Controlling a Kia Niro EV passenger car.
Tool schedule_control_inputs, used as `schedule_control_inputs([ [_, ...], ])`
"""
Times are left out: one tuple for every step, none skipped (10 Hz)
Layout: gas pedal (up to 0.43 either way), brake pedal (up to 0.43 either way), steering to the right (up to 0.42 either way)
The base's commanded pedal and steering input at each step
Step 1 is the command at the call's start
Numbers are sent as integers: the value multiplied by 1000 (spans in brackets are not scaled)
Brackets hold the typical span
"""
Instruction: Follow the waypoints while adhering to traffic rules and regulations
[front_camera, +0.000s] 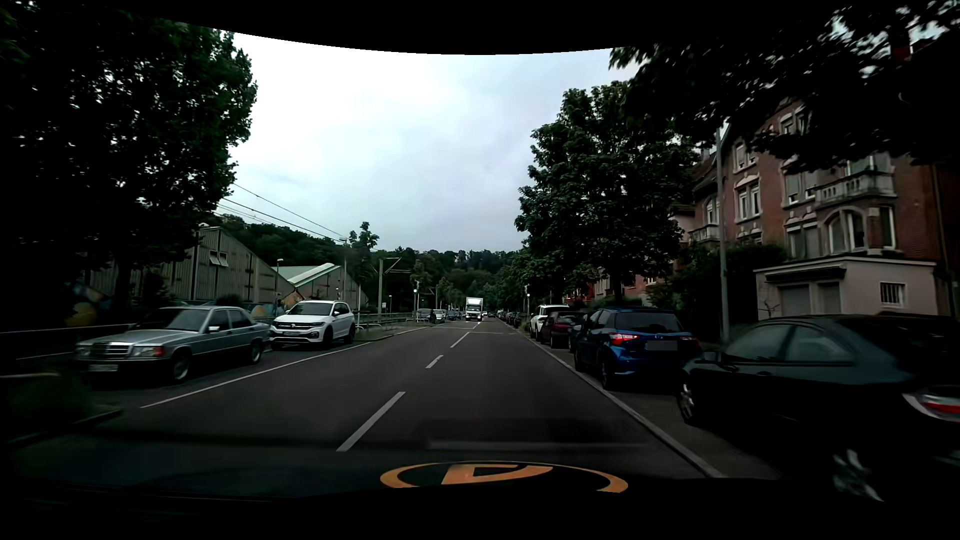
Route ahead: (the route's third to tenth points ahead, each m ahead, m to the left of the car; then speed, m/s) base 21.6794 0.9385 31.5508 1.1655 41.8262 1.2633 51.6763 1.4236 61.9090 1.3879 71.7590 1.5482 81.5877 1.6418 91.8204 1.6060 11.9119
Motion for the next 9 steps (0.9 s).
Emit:
schedule_control_inputs([
  [67,0,3],
  [67,0,3],
  [67,0,2],
  [67,0,0],
  [67,0,0],
  [67,0,0],
  [67,0,1],
  [67,0,0],
  [59,0,0],
])
